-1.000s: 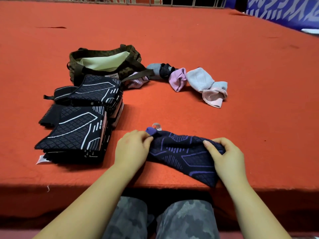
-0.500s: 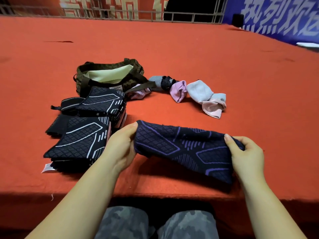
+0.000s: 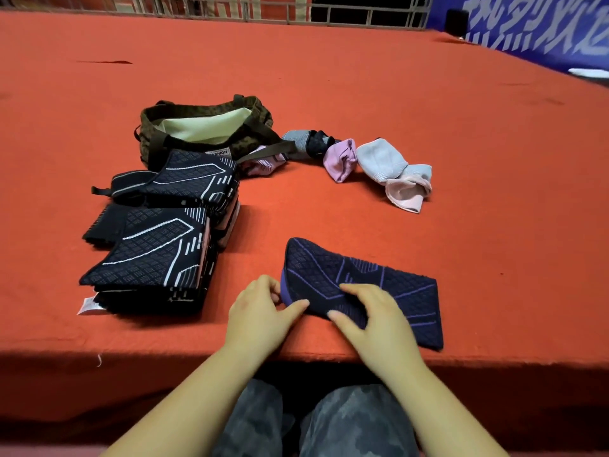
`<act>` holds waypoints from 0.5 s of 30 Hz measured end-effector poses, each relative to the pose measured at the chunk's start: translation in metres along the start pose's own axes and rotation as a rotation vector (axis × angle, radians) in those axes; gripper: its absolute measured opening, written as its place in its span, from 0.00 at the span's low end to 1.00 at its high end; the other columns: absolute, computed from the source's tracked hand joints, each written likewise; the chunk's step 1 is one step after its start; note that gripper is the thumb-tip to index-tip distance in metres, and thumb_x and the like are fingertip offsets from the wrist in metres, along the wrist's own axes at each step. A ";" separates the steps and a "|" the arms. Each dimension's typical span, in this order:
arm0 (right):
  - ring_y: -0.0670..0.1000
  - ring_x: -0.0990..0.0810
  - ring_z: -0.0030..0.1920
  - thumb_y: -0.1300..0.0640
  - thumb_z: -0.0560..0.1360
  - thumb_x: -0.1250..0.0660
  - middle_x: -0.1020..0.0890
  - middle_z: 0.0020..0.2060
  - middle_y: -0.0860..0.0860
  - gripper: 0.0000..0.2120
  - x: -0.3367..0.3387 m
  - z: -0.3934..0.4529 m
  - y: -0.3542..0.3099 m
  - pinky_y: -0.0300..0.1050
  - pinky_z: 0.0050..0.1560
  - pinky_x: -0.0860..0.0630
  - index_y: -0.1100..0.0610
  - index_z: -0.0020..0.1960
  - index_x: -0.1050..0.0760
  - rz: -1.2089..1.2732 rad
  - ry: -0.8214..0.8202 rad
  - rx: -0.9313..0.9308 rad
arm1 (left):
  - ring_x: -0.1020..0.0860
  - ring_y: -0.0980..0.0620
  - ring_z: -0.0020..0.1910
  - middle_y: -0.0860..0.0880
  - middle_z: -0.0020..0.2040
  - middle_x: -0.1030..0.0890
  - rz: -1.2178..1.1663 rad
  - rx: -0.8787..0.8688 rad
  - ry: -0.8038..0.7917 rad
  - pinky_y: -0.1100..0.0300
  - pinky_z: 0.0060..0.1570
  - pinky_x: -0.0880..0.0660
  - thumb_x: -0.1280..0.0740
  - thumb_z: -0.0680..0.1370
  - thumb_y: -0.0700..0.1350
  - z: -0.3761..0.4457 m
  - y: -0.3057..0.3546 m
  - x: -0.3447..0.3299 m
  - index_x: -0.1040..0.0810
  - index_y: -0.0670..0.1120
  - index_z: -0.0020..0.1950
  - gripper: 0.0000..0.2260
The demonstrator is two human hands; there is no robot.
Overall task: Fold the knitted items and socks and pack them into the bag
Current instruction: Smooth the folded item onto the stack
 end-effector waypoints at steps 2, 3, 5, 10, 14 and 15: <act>0.50 0.24 0.58 0.42 0.68 0.30 0.21 0.55 0.46 0.23 -0.012 -0.003 0.001 0.46 0.62 0.31 0.50 0.59 0.23 -0.057 -0.020 0.014 | 0.24 0.53 0.42 0.55 0.39 0.24 -0.035 0.014 0.021 0.55 0.47 0.28 0.26 0.69 0.55 0.000 -0.002 0.003 0.28 0.50 0.41 0.14; 0.51 0.24 0.58 0.44 0.68 0.29 0.21 0.55 0.46 0.22 -0.012 -0.003 0.002 0.49 0.62 0.30 0.51 0.59 0.23 -0.080 -0.008 0.011 | 0.24 0.52 0.42 0.55 0.38 0.23 -0.051 0.020 0.018 0.55 0.47 0.28 0.27 0.70 0.53 0.001 -0.002 0.005 0.28 0.50 0.40 0.12; 0.52 0.22 0.55 0.43 0.69 0.32 0.20 0.52 0.47 0.20 -0.009 -0.001 0.002 0.50 0.59 0.27 0.51 0.58 0.22 -0.122 0.024 0.019 | 0.23 0.52 0.41 0.56 0.36 0.23 -0.046 0.037 -0.003 0.57 0.45 0.28 0.28 0.72 0.49 0.003 -0.002 0.005 0.28 0.52 0.39 0.09; 0.51 0.19 0.47 0.43 0.72 0.40 0.18 0.45 0.46 0.18 -0.003 0.003 -0.001 0.49 0.49 0.22 0.52 0.48 0.17 -0.118 0.075 0.053 | 0.19 0.51 0.41 0.50 0.40 0.17 -0.330 0.089 -0.080 0.57 0.48 0.24 0.30 0.74 0.41 0.005 -0.001 -0.009 0.20 0.48 0.44 0.02; 0.52 0.20 0.43 0.49 0.77 0.36 0.17 0.40 0.48 0.11 0.025 0.009 0.005 0.43 0.43 0.31 0.55 0.46 0.21 -0.011 0.138 -0.050 | 0.21 0.55 0.35 0.46 0.40 0.19 -0.848 0.113 -0.150 0.66 0.40 0.25 0.35 0.76 0.32 0.008 0.017 -0.003 0.24 0.44 0.55 0.11; 0.51 0.20 0.43 0.51 0.77 0.36 0.17 0.40 0.48 0.09 0.033 0.011 0.003 0.43 0.43 0.32 0.55 0.47 0.22 0.019 0.145 -0.054 | 0.22 0.58 0.33 0.47 0.39 0.20 -0.920 0.100 -0.158 0.69 0.37 0.26 0.36 0.77 0.32 0.009 0.025 0.004 0.26 0.46 0.55 0.12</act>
Point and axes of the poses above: each hand's wrist, its own z-axis towards the middle knuckle, its own x-axis out of the back of the hand, y = z × x, the point moved 10 cm from there along z, towards the middle knuckle
